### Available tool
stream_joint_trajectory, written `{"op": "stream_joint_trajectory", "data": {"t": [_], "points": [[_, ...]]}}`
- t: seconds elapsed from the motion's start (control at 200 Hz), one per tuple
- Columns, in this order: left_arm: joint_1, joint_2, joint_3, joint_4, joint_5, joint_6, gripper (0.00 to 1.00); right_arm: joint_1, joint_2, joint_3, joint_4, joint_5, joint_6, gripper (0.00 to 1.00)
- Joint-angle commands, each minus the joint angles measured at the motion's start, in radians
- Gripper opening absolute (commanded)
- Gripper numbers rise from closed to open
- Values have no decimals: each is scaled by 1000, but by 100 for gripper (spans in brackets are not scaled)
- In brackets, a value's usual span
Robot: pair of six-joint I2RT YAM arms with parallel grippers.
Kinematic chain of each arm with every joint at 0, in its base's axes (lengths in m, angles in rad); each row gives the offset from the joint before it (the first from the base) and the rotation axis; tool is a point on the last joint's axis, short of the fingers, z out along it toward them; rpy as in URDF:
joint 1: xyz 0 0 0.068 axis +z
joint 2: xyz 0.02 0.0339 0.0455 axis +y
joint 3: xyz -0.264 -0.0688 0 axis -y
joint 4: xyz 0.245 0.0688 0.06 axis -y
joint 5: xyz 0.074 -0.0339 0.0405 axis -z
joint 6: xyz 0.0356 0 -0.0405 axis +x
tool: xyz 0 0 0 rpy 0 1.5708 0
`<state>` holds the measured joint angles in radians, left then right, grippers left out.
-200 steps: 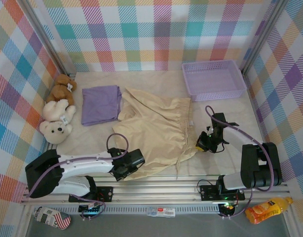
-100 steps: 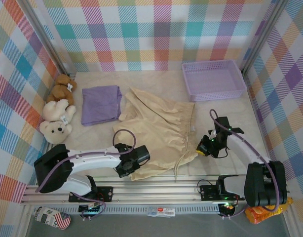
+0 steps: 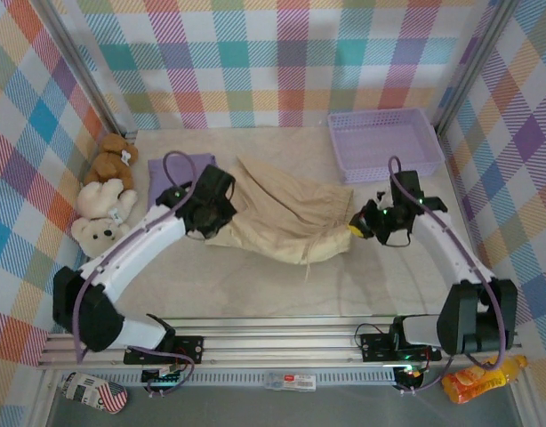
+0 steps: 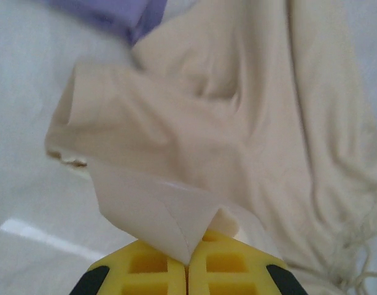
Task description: Fold and stack the mixed laundry pile
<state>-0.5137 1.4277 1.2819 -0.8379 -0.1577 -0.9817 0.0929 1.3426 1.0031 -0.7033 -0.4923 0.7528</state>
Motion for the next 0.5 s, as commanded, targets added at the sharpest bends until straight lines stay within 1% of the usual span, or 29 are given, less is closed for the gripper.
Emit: {"op": "stream_joint_trajectory", "data": {"t": [0.0,0.13,0.225,0.28,0.355,0.385,0.39,0.405,0.42,0.43,0.44,0.46,0.475,0.48,0.485,0.495], "points": [[65,120,146,18,4,152,0,-7,98,100,98,-15,70,6],[156,329,364,25,55,212,0,-19,240,222,141,10,116,4],[201,512,584,-15,71,254,0,-25,329,283,182,45,159,5],[220,627,741,-55,70,282,0,-30,382,316,200,62,177,5],[245,788,956,-110,106,315,0,-38,451,366,190,103,204,16],[255,860,1072,-129,133,320,3,-47,476,384,182,125,217,25],[257,872,1089,-133,137,321,4,-48,479,387,182,129,218,26],[262,906,1135,-145,152,322,8,-53,490,394,181,139,225,34],[267,939,1180,-155,169,325,17,-56,499,399,184,147,233,42],[270,961,1211,-160,181,327,27,-59,504,402,192,151,236,48],[273,973,1241,-165,194,328,39,-62,507,404,194,151,240,53],[279,1020,1301,-182,209,325,64,-68,516,405,213,147,243,58],[284,1052,1337,-200,219,313,91,-71,519,406,228,145,244,62],[286,1062,1357,-207,221,309,96,-72,519,407,231,144,244,63],[287,1071,1373,-212,225,306,98,-73,520,408,234,143,244,64],[291,1086,1402,-224,232,300,100,-74,521,410,239,144,243,66]]}}
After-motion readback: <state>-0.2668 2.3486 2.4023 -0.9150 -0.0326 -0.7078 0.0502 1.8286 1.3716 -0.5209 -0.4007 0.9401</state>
